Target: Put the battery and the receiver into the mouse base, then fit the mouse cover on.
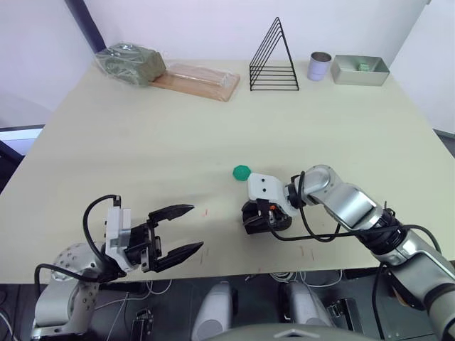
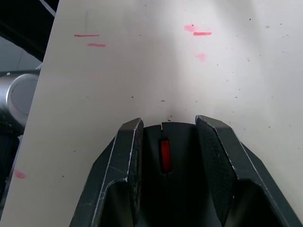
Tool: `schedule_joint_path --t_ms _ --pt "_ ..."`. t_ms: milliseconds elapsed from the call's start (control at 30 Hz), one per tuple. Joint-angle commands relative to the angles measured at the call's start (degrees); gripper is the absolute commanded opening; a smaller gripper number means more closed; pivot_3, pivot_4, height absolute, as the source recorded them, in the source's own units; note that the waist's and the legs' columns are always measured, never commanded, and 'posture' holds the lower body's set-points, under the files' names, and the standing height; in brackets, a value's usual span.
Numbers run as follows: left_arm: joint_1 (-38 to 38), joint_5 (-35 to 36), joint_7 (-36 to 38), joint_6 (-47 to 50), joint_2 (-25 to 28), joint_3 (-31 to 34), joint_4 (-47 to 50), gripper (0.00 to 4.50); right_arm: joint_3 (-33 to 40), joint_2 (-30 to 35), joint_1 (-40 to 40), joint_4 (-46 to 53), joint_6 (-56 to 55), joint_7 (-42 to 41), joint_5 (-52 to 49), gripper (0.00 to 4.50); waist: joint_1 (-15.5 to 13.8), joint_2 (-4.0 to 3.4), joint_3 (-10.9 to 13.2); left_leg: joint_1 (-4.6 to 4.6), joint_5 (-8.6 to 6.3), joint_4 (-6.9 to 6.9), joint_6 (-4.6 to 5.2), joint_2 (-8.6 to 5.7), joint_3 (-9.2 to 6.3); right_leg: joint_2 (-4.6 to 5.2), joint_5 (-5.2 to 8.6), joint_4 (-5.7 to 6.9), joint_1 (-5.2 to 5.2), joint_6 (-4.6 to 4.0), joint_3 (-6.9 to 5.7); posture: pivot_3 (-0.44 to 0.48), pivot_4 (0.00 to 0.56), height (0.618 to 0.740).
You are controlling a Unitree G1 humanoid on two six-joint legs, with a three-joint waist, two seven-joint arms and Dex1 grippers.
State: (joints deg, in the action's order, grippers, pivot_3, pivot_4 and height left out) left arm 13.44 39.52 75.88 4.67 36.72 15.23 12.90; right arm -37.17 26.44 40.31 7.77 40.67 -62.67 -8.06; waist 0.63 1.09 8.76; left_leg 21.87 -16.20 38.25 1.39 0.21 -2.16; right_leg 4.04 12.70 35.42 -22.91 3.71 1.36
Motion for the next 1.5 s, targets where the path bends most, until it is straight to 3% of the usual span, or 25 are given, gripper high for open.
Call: schedule_joint_path --t_ms 33,1500 --pt "0.37 0.74 0.56 -0.42 0.48 0.99 1.3 4.5 -4.79 2.07 -3.17 -4.91 1.48 -2.09 2.47 1.82 0.0 -0.02 -0.06 0.0 0.0 0.0 0.0 0.0 0.0 0.0 0.0 0.0 0.0 0.0 0.0 0.0 0.15 0.74" --pt "0.84 0.14 2.95 -2.63 0.45 1.26 -1.86 4.5 -9.85 3.42 -5.73 -10.79 3.41 -5.98 8.89 1.82 -1.51 -0.51 -1.4 -0.12 -0.01 0.0 0.0 -0.05 -0.03 0.06 0.04 -0.05 0.17 0.01 -0.05 0.0 0.15 0.74"
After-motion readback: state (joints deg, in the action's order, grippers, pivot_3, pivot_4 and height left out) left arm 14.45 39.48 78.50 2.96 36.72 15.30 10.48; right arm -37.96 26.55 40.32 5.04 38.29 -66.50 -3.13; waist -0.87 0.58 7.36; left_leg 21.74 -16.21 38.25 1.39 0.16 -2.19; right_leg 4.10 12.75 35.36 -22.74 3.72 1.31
